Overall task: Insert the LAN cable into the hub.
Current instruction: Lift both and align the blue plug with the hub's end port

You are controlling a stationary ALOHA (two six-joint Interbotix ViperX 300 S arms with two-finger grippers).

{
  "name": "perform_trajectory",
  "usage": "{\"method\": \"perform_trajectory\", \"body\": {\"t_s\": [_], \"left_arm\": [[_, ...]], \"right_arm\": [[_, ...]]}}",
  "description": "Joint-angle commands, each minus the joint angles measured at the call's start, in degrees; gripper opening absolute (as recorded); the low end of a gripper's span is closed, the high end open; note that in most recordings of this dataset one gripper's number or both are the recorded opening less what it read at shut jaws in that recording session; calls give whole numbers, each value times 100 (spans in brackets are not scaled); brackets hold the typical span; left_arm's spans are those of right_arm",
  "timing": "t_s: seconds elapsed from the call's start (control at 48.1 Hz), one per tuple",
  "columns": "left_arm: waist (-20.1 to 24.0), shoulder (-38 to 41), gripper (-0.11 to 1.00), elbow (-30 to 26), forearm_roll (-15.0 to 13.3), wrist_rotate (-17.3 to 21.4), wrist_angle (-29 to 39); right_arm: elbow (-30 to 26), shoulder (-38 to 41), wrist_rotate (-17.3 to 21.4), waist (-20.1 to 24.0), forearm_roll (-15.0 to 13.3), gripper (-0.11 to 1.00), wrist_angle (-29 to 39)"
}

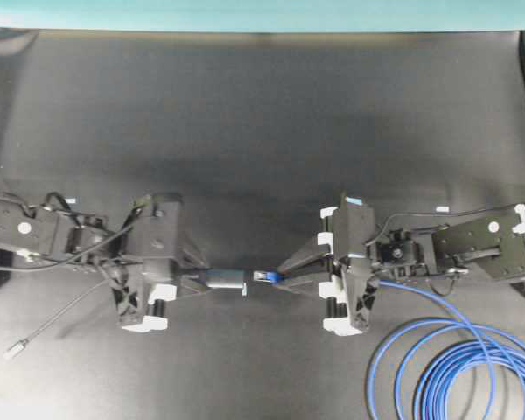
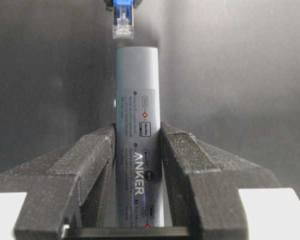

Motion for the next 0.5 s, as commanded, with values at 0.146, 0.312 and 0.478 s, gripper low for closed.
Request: {"method": "perform_trajectory", "body": {"t_s": [0.146, 0.312, 0.478], "left_arm": [[18, 290, 28, -659, 18, 211, 923], [18, 422, 28, -914, 18, 466, 1283], [62, 475, 28, -993, 18, 501, 1301]], "right_arm": [[-220, 26, -53, 35, -53, 12, 475], [-281, 44, -62, 53, -88, 12, 677], [-281, 44, -62, 53, -97, 12, 765]]}}
